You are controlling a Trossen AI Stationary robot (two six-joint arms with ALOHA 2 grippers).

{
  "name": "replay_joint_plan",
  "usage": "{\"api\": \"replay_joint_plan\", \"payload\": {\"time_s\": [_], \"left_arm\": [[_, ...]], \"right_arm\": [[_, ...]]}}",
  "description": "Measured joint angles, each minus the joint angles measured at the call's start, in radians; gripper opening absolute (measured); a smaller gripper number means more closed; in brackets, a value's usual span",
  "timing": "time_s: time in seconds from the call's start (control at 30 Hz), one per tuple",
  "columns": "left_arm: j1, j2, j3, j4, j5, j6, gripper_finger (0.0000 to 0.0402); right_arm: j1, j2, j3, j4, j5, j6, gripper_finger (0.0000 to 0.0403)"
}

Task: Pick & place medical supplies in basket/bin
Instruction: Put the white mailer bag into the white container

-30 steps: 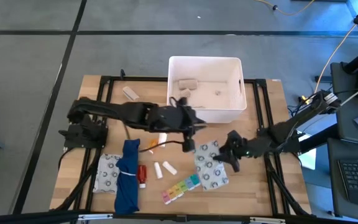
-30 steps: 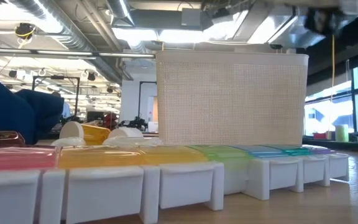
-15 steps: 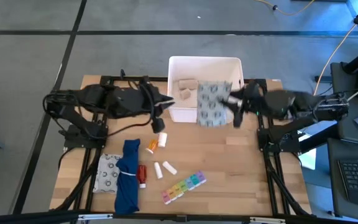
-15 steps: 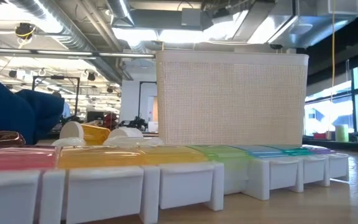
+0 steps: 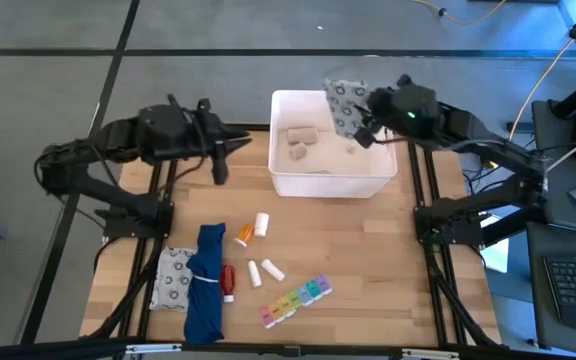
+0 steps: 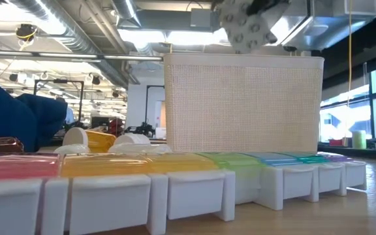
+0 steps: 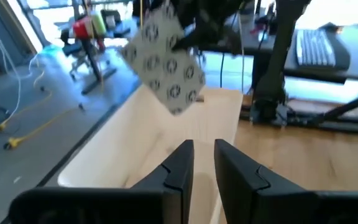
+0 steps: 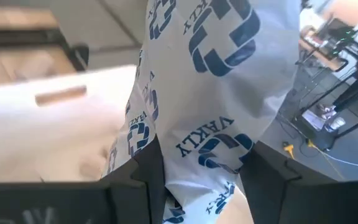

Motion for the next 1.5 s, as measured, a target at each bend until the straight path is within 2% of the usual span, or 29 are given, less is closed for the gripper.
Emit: {"api": "replay_joint_plan", "payload": {"time_s": [0.07, 0.2, 0.43, 0.63, 0.77, 1.1, 1.5], "left_arm": [[0.062, -0.073, -0.108, 0.086, 0.069, 0.015, 0.0059], [0.166, -0.192, -0.285, 0.208, 0.151, 0.016, 0.0059], [0.275, -0.277, -0.469, 0.301, 0.161, 0.016, 0.0059], [0.319, -0.277, -0.527, 0.343, 0.162, 0.009, 0.0059], [0.333, -0.277, -0.533, 0.346, 0.198, 0.008, 0.0059], [0.336, -0.278, -0.533, 0.348, 0.223, 0.008, 0.0059], [0.336, -0.277, -0.533, 0.347, 0.223, 0.008, 0.0059]], "right_arm": [[-0.049, 0.043, 0.009, -0.009, -0.052, -0.055, 0.0157], [-0.118, 0.131, 0.024, -0.043, -0.083, -0.201, 0.0157], [-0.191, 0.287, 0.028, -0.116, -0.054, -0.473, 0.0157], [-0.224, 0.427, 0.028, -0.116, 0.002, -0.691, 0.0157], [-0.245, 0.518, 0.028, -0.115, 0.048, -0.789, 0.0157], [-0.279, 0.698, 0.028, -0.11, 0.047, -0.815, 0.016], [-0.282, 0.758, 0.028, -0.085, 0.048, -0.797, 0.0223]]}}
